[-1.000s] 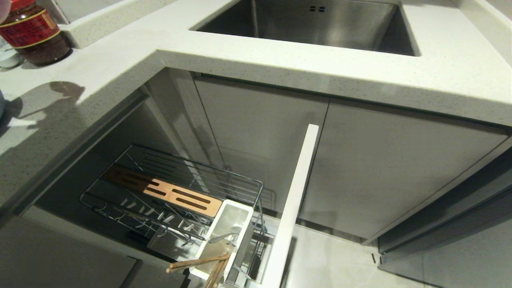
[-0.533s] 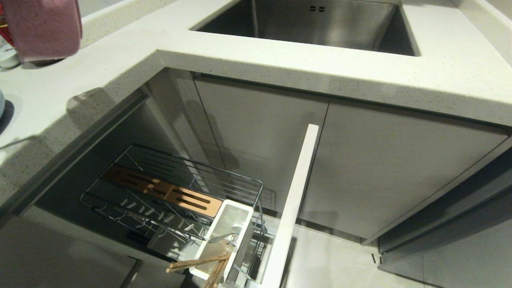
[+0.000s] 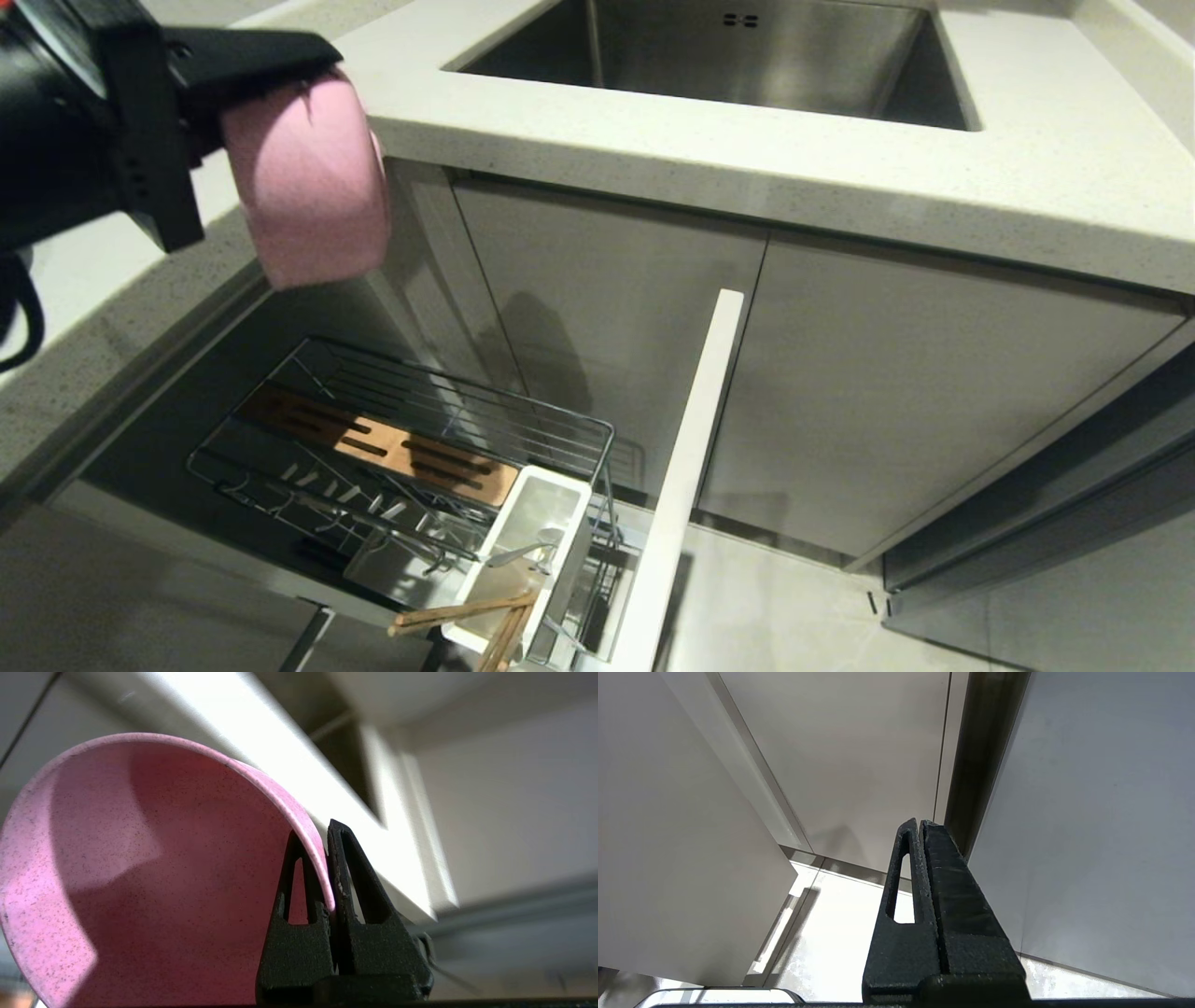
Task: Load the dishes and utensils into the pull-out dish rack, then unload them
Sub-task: Pick up the bowl and place it in the cupboard
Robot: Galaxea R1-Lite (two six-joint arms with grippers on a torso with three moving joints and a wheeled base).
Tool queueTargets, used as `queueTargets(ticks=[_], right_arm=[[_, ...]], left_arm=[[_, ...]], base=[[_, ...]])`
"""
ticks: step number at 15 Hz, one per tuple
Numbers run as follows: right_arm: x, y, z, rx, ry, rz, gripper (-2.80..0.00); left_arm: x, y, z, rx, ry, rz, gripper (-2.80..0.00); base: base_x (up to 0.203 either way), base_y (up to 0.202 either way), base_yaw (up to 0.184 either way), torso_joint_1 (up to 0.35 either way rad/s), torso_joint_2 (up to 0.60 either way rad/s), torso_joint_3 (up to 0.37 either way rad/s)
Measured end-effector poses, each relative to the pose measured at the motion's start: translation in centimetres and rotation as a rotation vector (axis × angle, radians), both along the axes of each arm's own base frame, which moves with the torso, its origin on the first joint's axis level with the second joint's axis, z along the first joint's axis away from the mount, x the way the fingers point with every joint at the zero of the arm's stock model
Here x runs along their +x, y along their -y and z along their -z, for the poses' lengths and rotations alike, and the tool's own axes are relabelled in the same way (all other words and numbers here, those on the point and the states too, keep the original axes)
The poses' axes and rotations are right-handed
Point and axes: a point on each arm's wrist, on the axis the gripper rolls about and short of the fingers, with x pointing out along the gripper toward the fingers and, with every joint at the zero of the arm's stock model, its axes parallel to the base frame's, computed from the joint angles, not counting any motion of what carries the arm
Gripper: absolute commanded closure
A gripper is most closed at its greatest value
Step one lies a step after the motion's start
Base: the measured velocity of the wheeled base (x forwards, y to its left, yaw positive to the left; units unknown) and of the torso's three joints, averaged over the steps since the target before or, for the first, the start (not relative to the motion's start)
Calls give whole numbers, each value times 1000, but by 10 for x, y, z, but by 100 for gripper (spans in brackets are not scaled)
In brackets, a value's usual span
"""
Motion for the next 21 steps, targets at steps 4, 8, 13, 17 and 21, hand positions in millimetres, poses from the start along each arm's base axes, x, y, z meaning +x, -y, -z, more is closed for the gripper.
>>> queueTargets(ticks=[4, 8, 13, 17, 21], right_arm=[[0, 0, 0, 0, 0, 0, 0], [0, 0, 0, 0, 0, 0, 0], [0, 0, 0, 0, 0, 0, 0], [0, 0, 0, 0, 0, 0, 0], [0, 0, 0, 0, 0, 0, 0]], left_arm=[[29, 19, 43, -144, -202, -84, 0], [57, 27, 71, -258, -270, -121, 0], [81, 37, 106, -305, -221, -135, 0], [95, 43, 133, -313, -192, -146, 0], [110, 53, 162, -287, -209, -157, 0]], base=[[0, 0, 0, 0, 0, 0], [0, 0, 0, 0, 0, 0], [0, 0, 0, 0, 0, 0], [0, 0, 0, 0, 0, 0], [0, 0, 0, 0, 0, 0]])
